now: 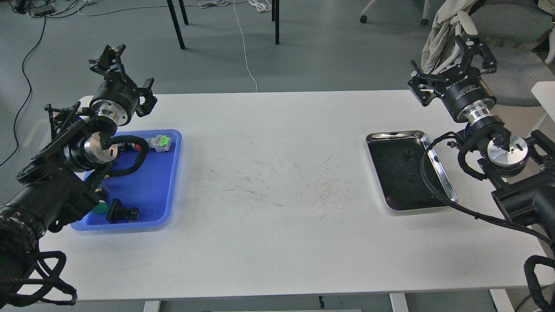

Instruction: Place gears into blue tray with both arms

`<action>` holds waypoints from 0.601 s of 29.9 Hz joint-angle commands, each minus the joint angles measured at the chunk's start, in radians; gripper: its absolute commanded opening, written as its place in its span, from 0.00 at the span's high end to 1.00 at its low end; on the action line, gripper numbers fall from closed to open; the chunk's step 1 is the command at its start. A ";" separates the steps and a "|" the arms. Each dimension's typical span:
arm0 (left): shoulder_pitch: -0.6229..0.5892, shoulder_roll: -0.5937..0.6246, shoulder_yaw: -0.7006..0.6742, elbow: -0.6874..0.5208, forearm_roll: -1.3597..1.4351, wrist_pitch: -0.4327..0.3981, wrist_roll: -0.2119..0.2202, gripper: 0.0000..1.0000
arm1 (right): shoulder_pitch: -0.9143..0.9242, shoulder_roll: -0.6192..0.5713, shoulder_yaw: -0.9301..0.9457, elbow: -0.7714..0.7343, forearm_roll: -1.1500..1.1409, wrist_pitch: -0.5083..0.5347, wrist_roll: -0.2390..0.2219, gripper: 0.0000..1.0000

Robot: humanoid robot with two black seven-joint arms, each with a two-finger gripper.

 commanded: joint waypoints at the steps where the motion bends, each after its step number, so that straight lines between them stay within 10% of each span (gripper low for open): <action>1: 0.000 0.002 0.000 0.000 0.001 0.000 0.000 0.02 | 0.003 0.000 -0.002 0.001 0.000 0.000 0.000 0.01; 18: 0.005 -0.002 -0.011 0.015 -0.012 -0.012 0.001 0.02 | 0.007 0.002 0.000 0.001 0.000 0.000 0.002 0.01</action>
